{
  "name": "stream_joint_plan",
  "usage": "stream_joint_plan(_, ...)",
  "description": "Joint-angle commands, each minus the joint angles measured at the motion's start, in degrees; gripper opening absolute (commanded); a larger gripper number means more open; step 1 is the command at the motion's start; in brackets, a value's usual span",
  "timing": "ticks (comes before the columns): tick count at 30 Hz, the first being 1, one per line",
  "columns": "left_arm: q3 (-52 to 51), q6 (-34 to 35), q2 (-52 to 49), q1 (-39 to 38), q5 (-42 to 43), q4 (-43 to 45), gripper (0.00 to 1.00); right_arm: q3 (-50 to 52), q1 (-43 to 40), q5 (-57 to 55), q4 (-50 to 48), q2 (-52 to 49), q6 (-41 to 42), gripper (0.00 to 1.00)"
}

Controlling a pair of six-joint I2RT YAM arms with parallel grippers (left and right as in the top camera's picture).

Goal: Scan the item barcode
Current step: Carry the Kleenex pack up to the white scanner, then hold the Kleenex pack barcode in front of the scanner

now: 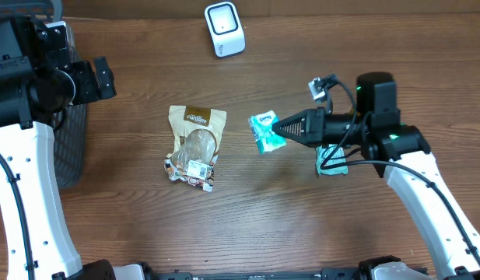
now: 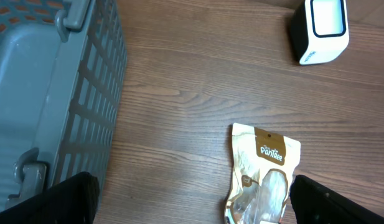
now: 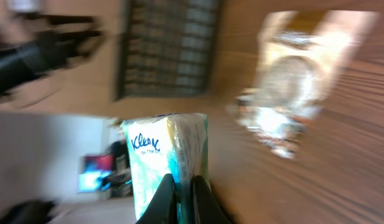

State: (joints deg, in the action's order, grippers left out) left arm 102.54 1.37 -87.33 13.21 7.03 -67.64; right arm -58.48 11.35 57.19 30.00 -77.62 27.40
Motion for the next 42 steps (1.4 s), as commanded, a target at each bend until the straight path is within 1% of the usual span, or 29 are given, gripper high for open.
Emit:
stream_joint_plan(1, 0.63, 0.35, -0.09, -0.26, -0.13, 0.20, 0.99, -0.35, 4.15, -22.18, 3.32, 1.07, -2.40, 0.04)
stream_joint_plan(5, 0.63, 0.35, -0.09, -0.26, -0.13, 0.20, 0.99, -0.31, 10.05, -37.29, 6.62, 0.90, -2.40, 0.04)
stream_joint_plan(8, 0.63, 0.35, -0.09, -0.26, -0.13, 0.20, 1.00, 0.04, 14.12, -44.26, 6.73, 0.72, -2.45, 0.04)
stream_joint_plan(11, 0.63, 0.35, -0.09, -0.26, -0.13, 0.17, 1.00, 0.04, 17.53, -49.42, 6.12, -0.04, -5.55, 0.04)
stream_joint_plan(14, 0.63, 0.35, -0.09, -0.26, -0.13, 0.20, 0.99, 0.04, 19.89, -54.71, 4.35, -0.98, -6.51, 0.04)
stream_joint_plan(19, 0.63, 0.35, -0.09, -0.26, -0.15, 0.20, 0.99, -1.73, 19.98, -56.08, 2.12, -1.27, -6.73, 0.03)
stream_joint_plan(21, 0.63, 0.35, -0.09, -0.26, -0.15, 0.20, 1.00, -6.32, 19.78, -56.04, 4.98, -1.70, -7.69, 0.03)
stream_joint_plan(23, 0.63, 0.35, -0.09, -0.26, -0.13, 0.20, 1.00, -13.68, 19.76, -56.11, 10.75, -3.17, -9.97, 0.03)
stream_joint_plan(25, 0.63, 0.35, -0.09, -0.28, -0.13, 0.20, 1.00, -23.45, 19.76, -56.57, 18.38, -6.05, -11.43, 0.03)
stream_joint_plan(29, 0.63, 0.35, -0.09, -0.26, -0.13, 0.20, 1.00, -47.78, 19.82, -59.34, 35.01, -16.02, -14.49, 0.03)
stream_joint_plan(32, 0.63, 0.35, -0.09, -0.26, -0.13, 0.20, 0.99, -62.25, 19.82, -61.51, 42.25, -23.15, -16.31, 0.03)
stream_joint_plan(34, 0.63, 0.35, -0.09, -0.26, -0.15, 0.20, 1.00, -68.98, 19.82, -65.42, 42.84, -27.43, -17.09, 0.04)
stream_joint_plan(35, 0.63, 0.35, -0.09, -0.26, -0.13, 0.20, 1.00, -70.14, 19.82, -67.36, 41.42, -28.63, -17.11, 0.04)
stream_joint_plan(38, 0.63, 0.35, -0.09, -0.31, -0.13, 0.20, 0.99, -70.16, 19.80, -69.81, 35.63, -31.10, -20.02, 0.04)
stream_joint_plan(42, 0.66, 0.35, -0.09, -0.39, -0.15, 0.20, 0.99, -70.16, 19.82, -70.16, 29.86, -35.08, -23.37, 0.04)
